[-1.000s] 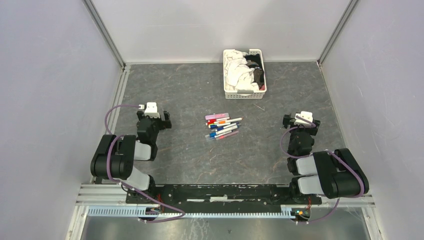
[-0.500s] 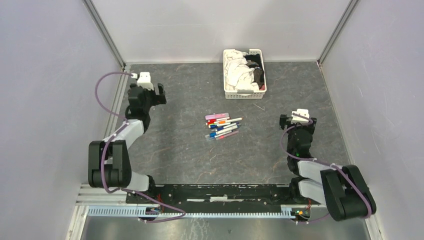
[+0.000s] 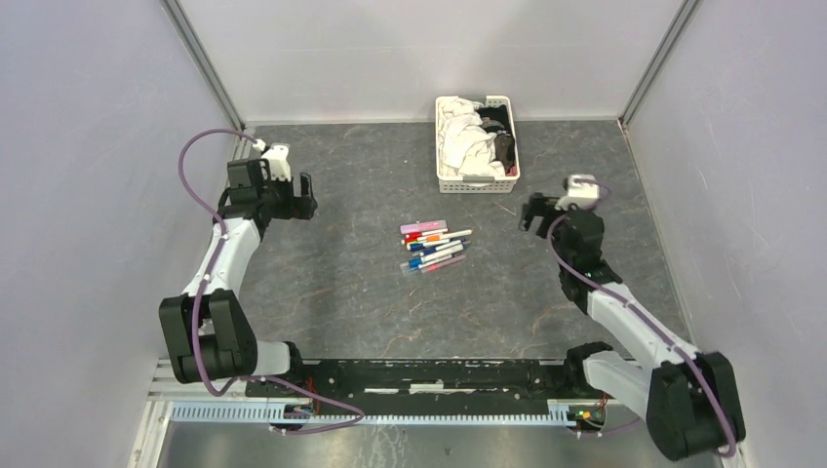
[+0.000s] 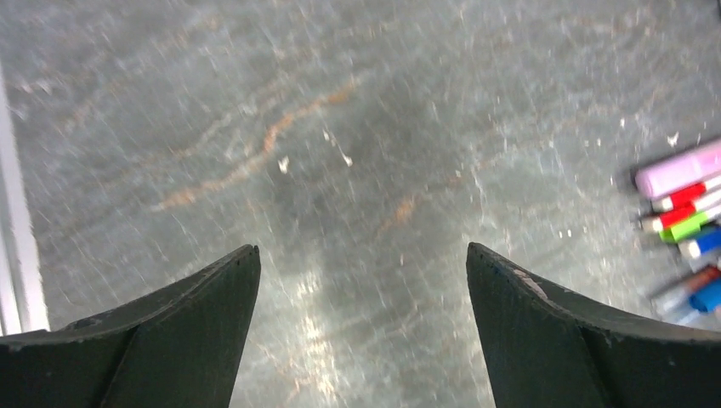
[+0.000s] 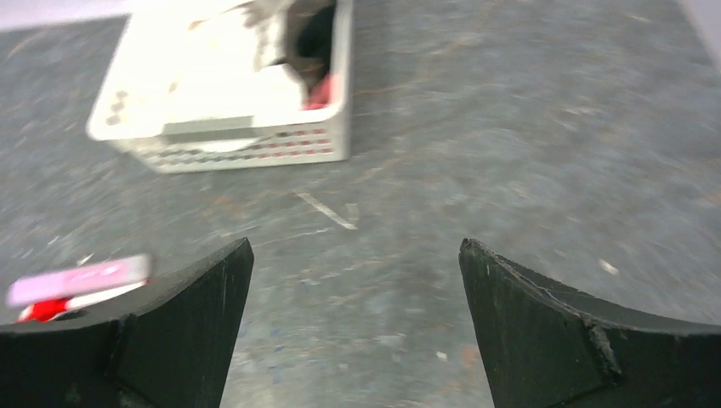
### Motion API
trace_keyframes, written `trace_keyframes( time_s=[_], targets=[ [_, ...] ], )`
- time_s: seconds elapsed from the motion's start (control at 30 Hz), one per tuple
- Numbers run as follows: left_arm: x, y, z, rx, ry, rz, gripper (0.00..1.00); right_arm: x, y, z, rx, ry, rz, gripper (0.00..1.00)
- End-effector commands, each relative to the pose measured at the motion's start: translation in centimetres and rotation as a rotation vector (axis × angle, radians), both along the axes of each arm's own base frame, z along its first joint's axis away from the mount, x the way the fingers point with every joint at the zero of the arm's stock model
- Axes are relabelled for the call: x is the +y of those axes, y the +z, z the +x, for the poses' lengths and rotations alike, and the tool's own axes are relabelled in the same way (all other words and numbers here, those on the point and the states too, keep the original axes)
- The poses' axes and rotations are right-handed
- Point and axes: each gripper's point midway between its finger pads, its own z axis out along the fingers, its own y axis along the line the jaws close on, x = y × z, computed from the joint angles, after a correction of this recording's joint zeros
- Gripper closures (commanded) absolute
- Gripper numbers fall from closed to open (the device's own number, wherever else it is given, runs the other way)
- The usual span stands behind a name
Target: Open the pen caps
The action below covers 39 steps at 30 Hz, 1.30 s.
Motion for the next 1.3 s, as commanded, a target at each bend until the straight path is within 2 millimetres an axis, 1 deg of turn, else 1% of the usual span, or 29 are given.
trace_keyframes(
  time_s=[0.0, 0.1, 0.13, 0.2, 0.23, 0.27, 0.33, 0.37, 0.4, 0.5, 0.67, 0.83, 0.93, 1.07, 1.13, 1.23, 1.27],
  targets=[
    [-0.4, 0.8, -2.5, 0.045, -0.075, 0.017, 0.05, 6.9, 0.3, 1.1, 0.108, 0.272, -0.094, 0.02],
    [-0.5, 1.2, -3.3, 0.053, -0.075, 0.012, 0.05, 12.6, -0.4, 2.0, 0.170, 0.493, -0.187, 0.02],
    [-0.5, 1.5, -3.5, 0.051, -0.077, 0.011, 0.06, 14.2, -0.3, 2.5, 0.181, 0.542, -0.228, 0.02],
    [-0.7, 1.8, -3.9, 0.052, -0.085, 0.008, 0.06, 17.6, -1.0, 3.3, 0.216, 0.670, -0.288, 0.02],
    [-0.8, 1.9, -4.1, 0.052, -0.088, 0.006, 0.05, 19.0, -1.8, 3.5, 0.240, 0.722, -0.313, 0.02],
    [-0.9, 2.0, -4.3, 0.052, -0.091, 0.005, 0.05, 20.3, -2.0, 3.8, 0.251, 0.770, -0.332, 0.02],
    [-1.0, 2.3, -4.7, 0.050, -0.100, 0.005, 0.06, 22.2, -3.8, 4.2, 0.295, 0.837, -0.362, 0.03],
    [-1.1, 2.4, -4.9, 0.046, -0.105, 0.007, 0.06, 22.9, -3.9, 4.4, 0.295, 0.860, -0.368, 0.05],
    [-1.2, 2.5, -5.0, 0.042, -0.110, 0.007, 0.06, 23.5, -4.6, 4.6, 0.305, 0.882, -0.369, 0.08],
    [-1.2, 2.8, -5.3, 0.038, -0.118, 0.014, 0.05, 25.5, -5.4, 4.9, 0.302, 0.948, -0.357, 0.17],
    [-1.3, 2.9, -5.7, 0.040, -0.134, 0.028, 0.05, 27.5, -6.9, 5.7, 0.320, 0.993, -0.363, 0.29],
    [-1.4, 3.3, -6.1, 0.031, -0.151, 0.033, 0.05, 29.0, -8.3, 6.1, 0.348, 1.032, -0.368, 0.31],
    [-1.6, 3.6, -6.3, 0.023, -0.161, 0.032, 0.05, 29.3, -9.2, 6.1, 0.366, 1.046, -0.374, 0.32],
    [-2.0, 4.1, -6.5, 0.016, -0.175, 0.021, 0.05, 29.7, -10.7, 5.4, 0.400, 1.087, -0.367, 0.34],
    [-2.0, 4.3, -6.4, 0.011, -0.183, 0.020, 0.05, 29.6, -11.5, 5.0, 0.423, 1.099, -0.368, 0.34],
    [-2.2, 3.9, -6.3, 0.019, -0.199, 0.018, 0.04, 29.0, -12.6, 4.9, 0.446, 1.086, -0.387, 0.37],
    [-2.2, 3.8, -6.2, 0.022, -0.200, 0.017, 0.01, 28.9, -12.8, 4.9, 0.453, 1.079, -0.391, 0.39]
  ],
)
